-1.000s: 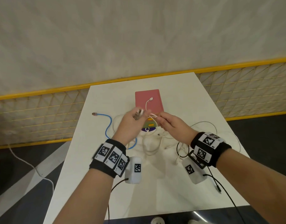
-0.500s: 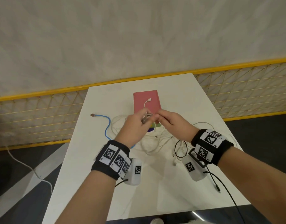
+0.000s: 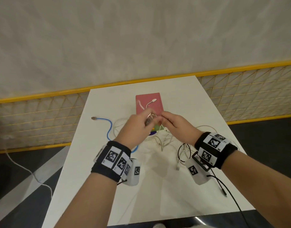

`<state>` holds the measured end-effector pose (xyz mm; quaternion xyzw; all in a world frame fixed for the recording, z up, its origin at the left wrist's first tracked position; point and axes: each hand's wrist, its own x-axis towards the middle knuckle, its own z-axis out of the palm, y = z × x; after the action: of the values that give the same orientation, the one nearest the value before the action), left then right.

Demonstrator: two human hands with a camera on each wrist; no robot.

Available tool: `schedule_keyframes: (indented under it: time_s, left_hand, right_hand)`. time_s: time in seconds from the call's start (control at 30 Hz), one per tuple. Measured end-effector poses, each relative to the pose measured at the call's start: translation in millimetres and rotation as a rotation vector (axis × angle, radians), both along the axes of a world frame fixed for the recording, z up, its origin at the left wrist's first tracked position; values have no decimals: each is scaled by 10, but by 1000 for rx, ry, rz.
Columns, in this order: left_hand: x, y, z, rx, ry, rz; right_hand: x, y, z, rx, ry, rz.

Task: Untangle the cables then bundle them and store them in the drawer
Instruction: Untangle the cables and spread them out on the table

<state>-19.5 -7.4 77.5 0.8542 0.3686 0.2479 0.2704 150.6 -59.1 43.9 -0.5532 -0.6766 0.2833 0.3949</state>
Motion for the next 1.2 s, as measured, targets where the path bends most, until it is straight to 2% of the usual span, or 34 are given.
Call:
schedule_keyframes:
  time_s: [0.07, 0.1, 0.2, 0.27, 0.33, 0.47, 0.53, 0.67, 0.8, 0.9, 1.0, 1.07, 1.13, 1.2]
  left_hand:
    - [6, 17, 22, 62, 0, 5]
    - [-16, 55, 51, 104, -46, 59]
    - [-182, 273, 194, 197, -310, 351]
    - [-297, 375, 238, 239, -323, 444]
    - [-295, 340, 204, 230, -264, 398]
    - [-85, 80, 43, 77, -1, 42]
    - [-21, 29, -16, 51, 86, -12]
    - [-91, 98, 4, 153, -25, 93]
    - [-363, 313, 97, 240, -258, 383]
    - [-518, 395, 84, 242, -191, 446]
    - [-563, 363, -8, 215, -105, 446]
    - [-616, 347, -83, 181, -55, 453]
    - [-678, 344, -136, 149, -39, 473]
    - [-723, 327, -148, 104, -66, 495]
  right_hand:
    - [5, 31, 14, 18, 14, 14]
    - [36, 37, -15, 9, 19, 7]
    - [160, -23, -211, -78, -16, -57]
    - [190, -95, -307, -104, -66, -77]
    - [164, -117, -316, -94, -78, -75]
    - [58, -27, -183, -21, -44, -50]
    - [36, 15, -119, 3, -24, -26]
    - [76, 2, -48, 5, -27, -5]
    - [237, -78, -221, -73, -122, 1]
    - [332, -55, -393, -126, -211, -2]
    - [310, 34, -397, -75, -494, -18]
    - [250, 142, -272, -206, -630, -26]
    - [166, 290, -85, -275, -608, -27]
    - [70, 504, 63, -173, -433, -111]
